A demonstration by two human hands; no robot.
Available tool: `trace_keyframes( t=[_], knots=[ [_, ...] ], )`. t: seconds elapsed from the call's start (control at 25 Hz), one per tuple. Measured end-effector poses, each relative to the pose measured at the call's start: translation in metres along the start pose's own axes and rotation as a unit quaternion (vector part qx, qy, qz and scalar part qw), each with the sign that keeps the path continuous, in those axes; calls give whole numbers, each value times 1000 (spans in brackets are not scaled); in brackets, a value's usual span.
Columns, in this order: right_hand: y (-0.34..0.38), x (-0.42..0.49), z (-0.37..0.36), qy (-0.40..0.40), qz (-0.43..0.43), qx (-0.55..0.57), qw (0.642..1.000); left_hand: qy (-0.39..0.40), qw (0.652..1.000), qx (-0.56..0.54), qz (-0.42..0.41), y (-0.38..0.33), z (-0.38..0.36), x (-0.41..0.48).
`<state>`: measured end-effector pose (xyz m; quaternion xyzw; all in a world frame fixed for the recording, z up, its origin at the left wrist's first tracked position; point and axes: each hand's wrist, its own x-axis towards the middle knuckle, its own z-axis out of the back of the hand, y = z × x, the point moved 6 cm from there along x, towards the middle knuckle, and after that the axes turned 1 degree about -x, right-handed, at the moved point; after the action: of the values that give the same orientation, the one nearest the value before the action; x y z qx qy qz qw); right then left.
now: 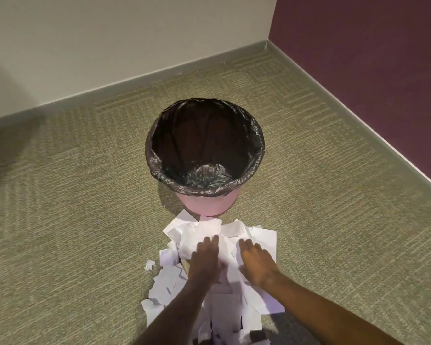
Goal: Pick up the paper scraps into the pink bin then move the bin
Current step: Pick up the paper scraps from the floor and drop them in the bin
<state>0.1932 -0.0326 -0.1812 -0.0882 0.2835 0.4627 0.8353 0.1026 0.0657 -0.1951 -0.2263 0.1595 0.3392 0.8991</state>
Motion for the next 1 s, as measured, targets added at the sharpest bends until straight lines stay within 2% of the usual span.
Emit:
trace_keyframes(
  t=[0.16,0.24,0.4,0.56,0.68,0.8,1.0],
  knots=[
    [4,6,-1,-14,22,22,999,-66,983,-172,6,13,-10,8],
    [-1,9,0,-17,27,37,999,-43,968,-243,43,26,-18,12],
    [-24,19,-2,17,-13,137,990,-21,965,-257,57,32,2,11],
    [-35,17,3,59,-17,196,979,-52,958,-272,81,42,29,8],
    [-20,2,-9,96,57,84,990,-75,955,-267,103,51,39,6],
    [4,-14,-31,82,106,-50,990,-77,958,-256,101,50,44,5],
    [21,-9,-14,-3,152,-83,985,-83,968,-216,100,42,54,3]
  ],
)
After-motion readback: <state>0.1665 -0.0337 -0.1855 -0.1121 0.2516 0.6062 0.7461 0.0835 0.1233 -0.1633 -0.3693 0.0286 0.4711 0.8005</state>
